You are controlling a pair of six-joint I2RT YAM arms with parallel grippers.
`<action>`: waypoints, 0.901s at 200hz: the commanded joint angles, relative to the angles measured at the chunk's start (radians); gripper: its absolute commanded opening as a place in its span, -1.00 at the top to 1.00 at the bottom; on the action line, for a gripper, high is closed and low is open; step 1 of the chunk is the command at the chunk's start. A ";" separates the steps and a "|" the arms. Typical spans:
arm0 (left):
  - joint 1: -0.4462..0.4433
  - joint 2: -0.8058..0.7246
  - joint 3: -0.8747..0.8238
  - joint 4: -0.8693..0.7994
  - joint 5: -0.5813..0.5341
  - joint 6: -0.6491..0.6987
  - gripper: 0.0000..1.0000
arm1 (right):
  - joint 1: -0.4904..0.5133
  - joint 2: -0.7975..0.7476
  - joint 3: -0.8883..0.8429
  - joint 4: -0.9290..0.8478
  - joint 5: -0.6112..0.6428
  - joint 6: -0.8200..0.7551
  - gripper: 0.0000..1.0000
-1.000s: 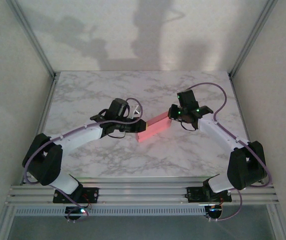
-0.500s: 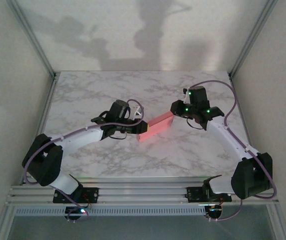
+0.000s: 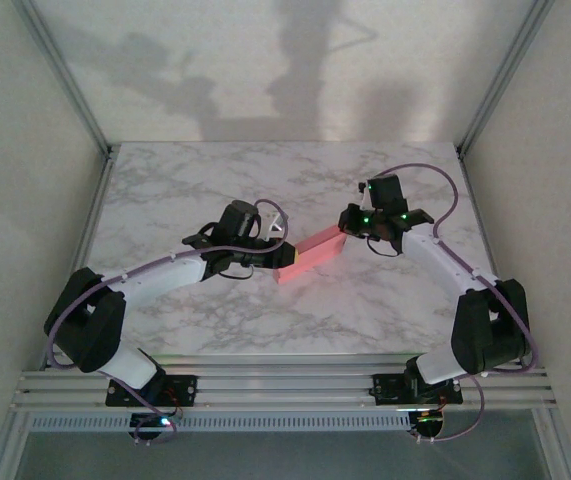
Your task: Fold the paper box
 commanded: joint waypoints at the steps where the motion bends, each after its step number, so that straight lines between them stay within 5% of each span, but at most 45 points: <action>1: -0.009 0.016 -0.033 -0.068 -0.053 0.024 0.66 | -0.008 -0.005 -0.027 -0.005 0.023 0.012 0.94; 101: -0.009 0.024 -0.024 -0.072 -0.052 0.029 0.66 | -0.073 -0.012 0.088 -0.010 -0.124 -0.015 0.94; 180: -0.009 0.033 -0.014 -0.078 -0.049 0.035 0.67 | -0.073 0.052 -0.040 0.031 -0.202 0.005 0.92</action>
